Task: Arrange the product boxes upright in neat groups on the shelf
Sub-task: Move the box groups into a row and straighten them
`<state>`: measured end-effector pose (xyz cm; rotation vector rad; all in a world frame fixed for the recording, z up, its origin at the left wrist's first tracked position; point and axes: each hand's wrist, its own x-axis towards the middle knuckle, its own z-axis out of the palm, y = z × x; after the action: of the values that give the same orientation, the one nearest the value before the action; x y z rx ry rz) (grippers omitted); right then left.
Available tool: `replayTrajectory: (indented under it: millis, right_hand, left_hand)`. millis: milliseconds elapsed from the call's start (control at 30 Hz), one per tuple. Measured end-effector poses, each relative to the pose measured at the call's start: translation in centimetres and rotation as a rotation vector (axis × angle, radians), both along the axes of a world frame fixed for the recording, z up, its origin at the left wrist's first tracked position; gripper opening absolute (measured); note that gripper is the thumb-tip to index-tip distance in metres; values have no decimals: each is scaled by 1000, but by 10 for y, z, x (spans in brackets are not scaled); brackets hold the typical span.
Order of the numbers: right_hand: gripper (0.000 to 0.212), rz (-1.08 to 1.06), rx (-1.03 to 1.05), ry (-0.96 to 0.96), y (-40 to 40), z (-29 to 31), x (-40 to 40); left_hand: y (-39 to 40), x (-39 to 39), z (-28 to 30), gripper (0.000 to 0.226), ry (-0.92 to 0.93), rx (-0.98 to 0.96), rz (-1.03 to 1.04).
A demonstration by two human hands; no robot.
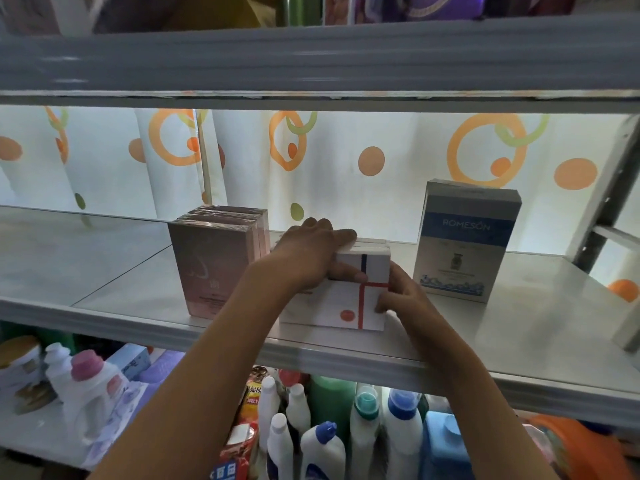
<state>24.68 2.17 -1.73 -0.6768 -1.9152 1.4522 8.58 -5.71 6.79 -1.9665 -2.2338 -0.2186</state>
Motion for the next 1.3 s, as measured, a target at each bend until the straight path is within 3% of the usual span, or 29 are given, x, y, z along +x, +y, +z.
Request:
replayTrajectory:
  millis: [233, 400, 600, 700, 800, 900, 1300]
  right_hand:
    - [92, 18, 151, -118, -13, 1, 9]
    - [84, -9, 105, -99, -20, 0, 2]
    - [69, -61, 57, -65, -18, -9, -3]
    - [69, -50, 43, -69, -16, -9, -5]
    - [71, -41, 33, -69, -14, -11, -6]
    - [71, -54, 43, -77, -14, -13, -10]
    - [64, -48, 45, -62, -17, -13, -11]
  left_hand:
    - [-10, 6, -8, 79, 19, 78, -58]
    - [-21, 2, -11, 76, 101, 177, -66]
    - [-72, 12, -70, 37, -87, 663, -149]
    - [-92, 19, -112, 42, -321, 788, -108]
    - [-96, 29, -133, 57, -648, 779, 49]
    - [-89, 31, -136, 68, -787, 705, 176]
    - [-85, 30, -130, 75, -851, 601, 211]
